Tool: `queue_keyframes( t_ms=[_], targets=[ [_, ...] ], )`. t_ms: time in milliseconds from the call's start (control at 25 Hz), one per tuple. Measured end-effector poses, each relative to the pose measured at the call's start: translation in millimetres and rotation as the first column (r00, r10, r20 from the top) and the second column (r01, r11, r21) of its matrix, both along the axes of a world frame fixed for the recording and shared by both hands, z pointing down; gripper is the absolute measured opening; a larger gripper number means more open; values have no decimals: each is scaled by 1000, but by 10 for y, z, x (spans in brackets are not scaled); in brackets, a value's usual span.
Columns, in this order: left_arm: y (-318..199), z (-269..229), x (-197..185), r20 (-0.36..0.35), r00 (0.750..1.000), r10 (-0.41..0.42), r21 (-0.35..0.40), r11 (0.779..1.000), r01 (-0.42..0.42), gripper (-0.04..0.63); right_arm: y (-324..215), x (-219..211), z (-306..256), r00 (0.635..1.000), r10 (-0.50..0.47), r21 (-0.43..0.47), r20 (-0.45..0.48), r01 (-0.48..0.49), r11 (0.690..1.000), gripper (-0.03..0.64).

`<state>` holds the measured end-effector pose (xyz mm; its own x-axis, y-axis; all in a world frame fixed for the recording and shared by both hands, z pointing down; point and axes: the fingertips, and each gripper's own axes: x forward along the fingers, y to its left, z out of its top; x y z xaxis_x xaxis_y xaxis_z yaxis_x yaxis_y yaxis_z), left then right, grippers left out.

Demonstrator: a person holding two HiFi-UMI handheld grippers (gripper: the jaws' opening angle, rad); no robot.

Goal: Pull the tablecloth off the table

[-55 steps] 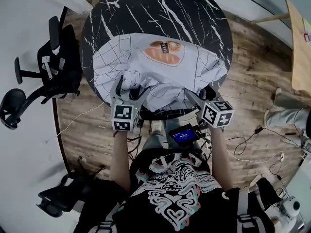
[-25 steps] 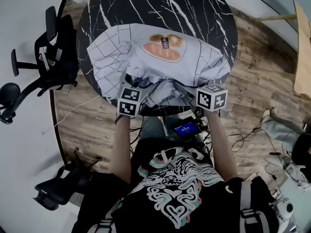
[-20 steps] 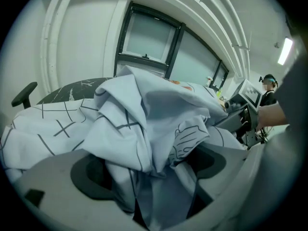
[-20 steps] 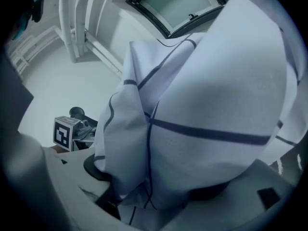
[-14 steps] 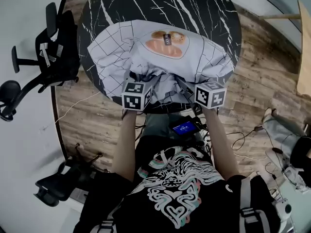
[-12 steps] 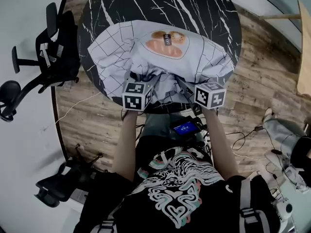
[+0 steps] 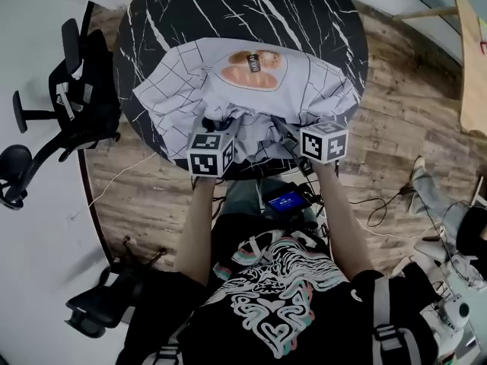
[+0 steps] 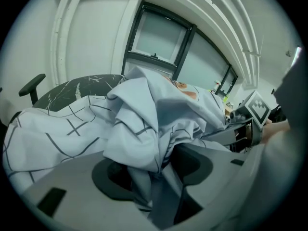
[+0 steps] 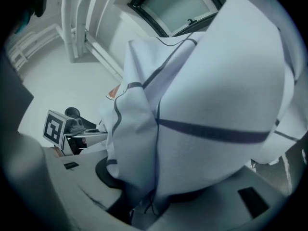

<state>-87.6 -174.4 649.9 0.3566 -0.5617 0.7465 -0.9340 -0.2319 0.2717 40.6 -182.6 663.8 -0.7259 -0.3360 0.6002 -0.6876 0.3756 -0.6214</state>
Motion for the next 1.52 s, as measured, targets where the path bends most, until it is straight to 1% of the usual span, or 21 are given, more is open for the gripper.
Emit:
queue_keyframes(
  t_ms=[200, 360, 480, 600, 800, 1000, 1160, 1240, 1360, 1520],
  targets=[
    [-16, -11, 32, -6, 999, 32, -3, 999, -33, 210, -7, -36, -34, 1000, -1, 41, -21, 2, 999, 164],
    [-17, -20, 21, 8, 998, 68, 20, 997, -68, 176, -5, -112, -97, 999, -12, 91, -45, 16, 996, 123],
    [-21, -23, 31, 13, 996, 86, 33, 996, -86, 154, 4, -128, -146, 997, 4, 127, -77, 5, 992, 103],
    [-10, -22, 33, 11, 996, 89, 34, 995, -89, 141, 17, -140, -174, 995, 27, 147, -101, -12, 989, 92],
    [-22, -56, 26, 10, 995, 97, 43, 994, -97, 125, 22, -180, -233, 993, 30, 168, -116, -10, 986, 83],
    [-24, -72, 36, 27, 992, 125, 64, 990, -127, 104, 32, -202, -281, 992, 51, 195, -118, -27, 981, 74],
    [-23, -80, 63, 21, 990, 141, 75, 987, -142, 97, 39, -185, -294, 989, 81, 203, -127, -54, 978, 72],
    [-17, -62, 50, 26, 990, 139, 80, 987, -140, 92, 36, -191, -277, 989, 99, 193, -110, -77, 978, 72],
    [43, -67, -85, 55, 992, 112, 86, 989, -117, 89, 66, -317, -257, 993, 104, 165, -55, -94, 982, 71],
    [8, -79, 25, 32, 993, 110, 93, 989, -113, 89, 45, -217, -283, 991, 119, 174, -65, -106, 979, 71]
  ],
)
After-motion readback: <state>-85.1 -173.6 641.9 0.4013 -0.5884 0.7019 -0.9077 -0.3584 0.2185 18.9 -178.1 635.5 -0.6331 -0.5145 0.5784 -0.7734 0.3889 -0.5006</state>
